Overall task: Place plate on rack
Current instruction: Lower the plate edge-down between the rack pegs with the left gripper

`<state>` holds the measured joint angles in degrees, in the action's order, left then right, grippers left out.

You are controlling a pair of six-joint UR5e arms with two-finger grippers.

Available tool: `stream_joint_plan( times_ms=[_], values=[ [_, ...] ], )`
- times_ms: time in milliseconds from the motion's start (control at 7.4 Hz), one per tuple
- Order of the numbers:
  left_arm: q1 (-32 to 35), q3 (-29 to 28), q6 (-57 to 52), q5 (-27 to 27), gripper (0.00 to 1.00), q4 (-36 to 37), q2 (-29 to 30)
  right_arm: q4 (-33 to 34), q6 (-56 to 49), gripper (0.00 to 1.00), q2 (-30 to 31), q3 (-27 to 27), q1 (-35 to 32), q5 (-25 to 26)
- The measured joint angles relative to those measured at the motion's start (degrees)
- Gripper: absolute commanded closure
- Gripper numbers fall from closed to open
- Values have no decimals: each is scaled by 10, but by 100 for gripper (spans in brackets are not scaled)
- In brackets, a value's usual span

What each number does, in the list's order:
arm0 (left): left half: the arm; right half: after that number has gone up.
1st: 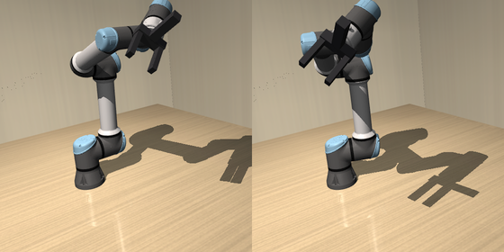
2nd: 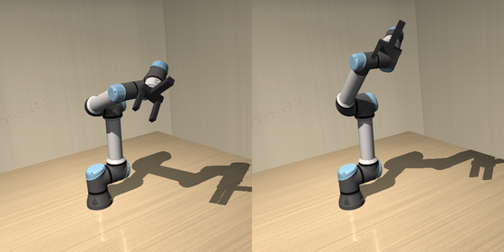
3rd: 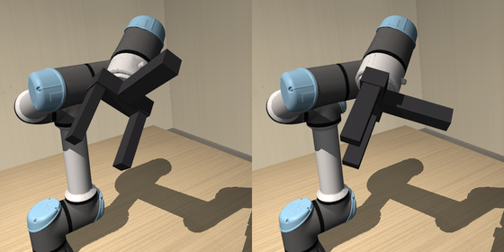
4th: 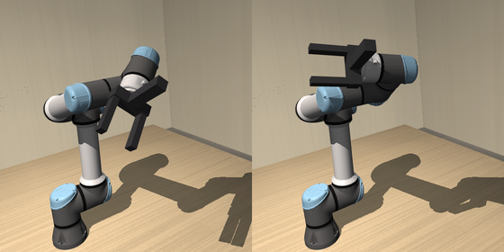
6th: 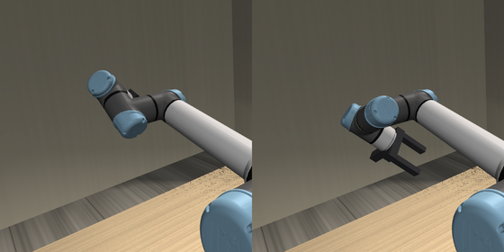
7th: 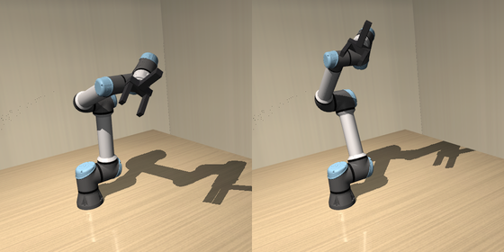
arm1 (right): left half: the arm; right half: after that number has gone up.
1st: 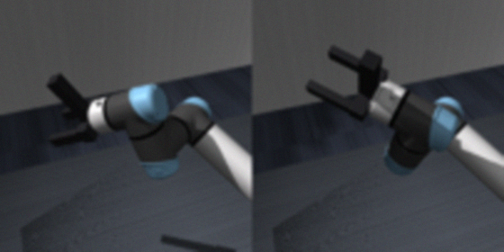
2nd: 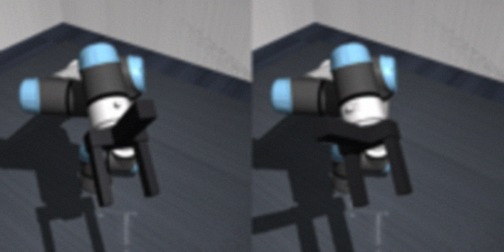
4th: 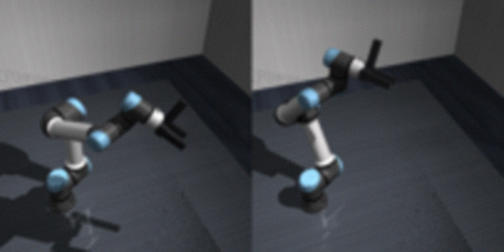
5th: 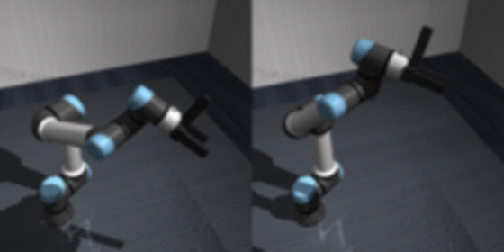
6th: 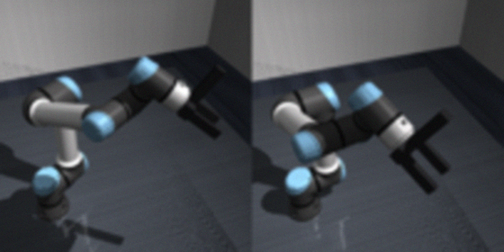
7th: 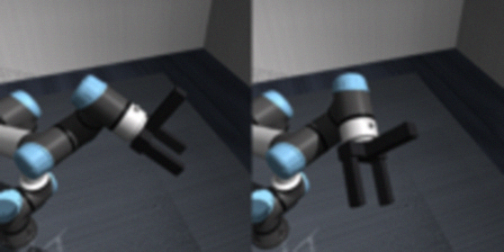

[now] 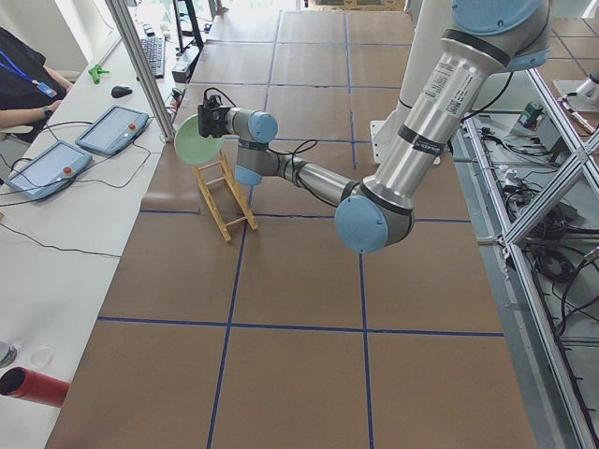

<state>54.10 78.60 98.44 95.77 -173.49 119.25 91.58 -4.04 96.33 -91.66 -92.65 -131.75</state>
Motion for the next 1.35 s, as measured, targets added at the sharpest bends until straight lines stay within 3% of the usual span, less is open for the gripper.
stream_joint_plan(
  times_ms=[811, 946, 1081, 1216, 1351],
  values=[
    [-8, -14, -6, 3, 100, 0, -1, 0, 0, 0, 0, 0, -1, 0],
    [-11, -15, -7, 4, 73, 0, -1, 0, 0, 0, 0, 0, 0, 0],
    [-13, -15, -8, 4, 21, 0, 0, 0, 0, 0, 0, 0, 0, 0],
    [-14, -15, -11, 5, 0, 0, -1, 0, 0, 0, 0, 0, 0, 0],
    [-14, -15, -13, 5, 0, 1, -2, 0, 0, 0, 0, 0, 0, 0]
  ],
)
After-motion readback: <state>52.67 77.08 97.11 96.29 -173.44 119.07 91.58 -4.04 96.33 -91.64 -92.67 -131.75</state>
